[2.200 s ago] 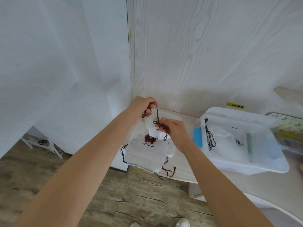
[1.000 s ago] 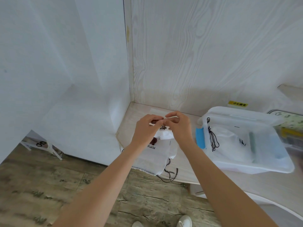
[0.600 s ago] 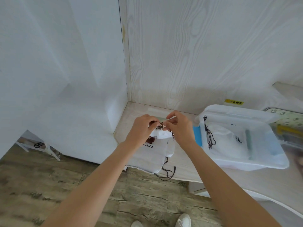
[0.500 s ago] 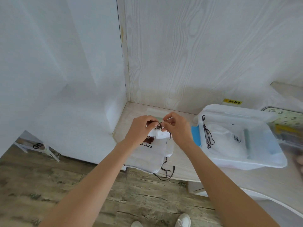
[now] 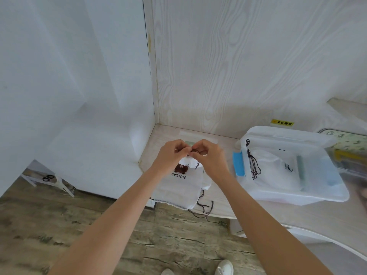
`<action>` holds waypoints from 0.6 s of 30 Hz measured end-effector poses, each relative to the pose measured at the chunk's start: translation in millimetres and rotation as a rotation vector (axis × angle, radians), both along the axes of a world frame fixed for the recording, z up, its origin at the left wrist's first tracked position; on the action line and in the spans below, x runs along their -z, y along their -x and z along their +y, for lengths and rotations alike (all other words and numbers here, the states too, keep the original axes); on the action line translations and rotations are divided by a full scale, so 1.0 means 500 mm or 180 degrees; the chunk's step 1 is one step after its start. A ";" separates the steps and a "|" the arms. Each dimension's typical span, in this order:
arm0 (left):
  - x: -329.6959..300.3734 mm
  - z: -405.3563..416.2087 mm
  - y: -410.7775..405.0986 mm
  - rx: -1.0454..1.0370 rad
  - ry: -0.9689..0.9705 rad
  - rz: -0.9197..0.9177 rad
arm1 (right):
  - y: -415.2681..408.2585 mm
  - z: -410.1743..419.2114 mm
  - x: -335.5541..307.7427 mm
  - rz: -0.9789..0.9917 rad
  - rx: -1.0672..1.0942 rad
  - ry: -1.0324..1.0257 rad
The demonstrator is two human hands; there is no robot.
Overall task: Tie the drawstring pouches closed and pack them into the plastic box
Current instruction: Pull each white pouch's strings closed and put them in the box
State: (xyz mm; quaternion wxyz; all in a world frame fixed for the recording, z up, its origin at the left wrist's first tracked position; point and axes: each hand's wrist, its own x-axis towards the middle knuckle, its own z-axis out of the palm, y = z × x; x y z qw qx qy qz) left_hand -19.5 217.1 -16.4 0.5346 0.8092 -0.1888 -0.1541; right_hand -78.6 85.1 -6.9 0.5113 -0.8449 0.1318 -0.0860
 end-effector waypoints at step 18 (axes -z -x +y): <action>-0.033 0.000 -0.004 0.0476 -0.0208 0.0888 | -0.013 -0.036 -0.012 0.0397 -0.0458 -0.0473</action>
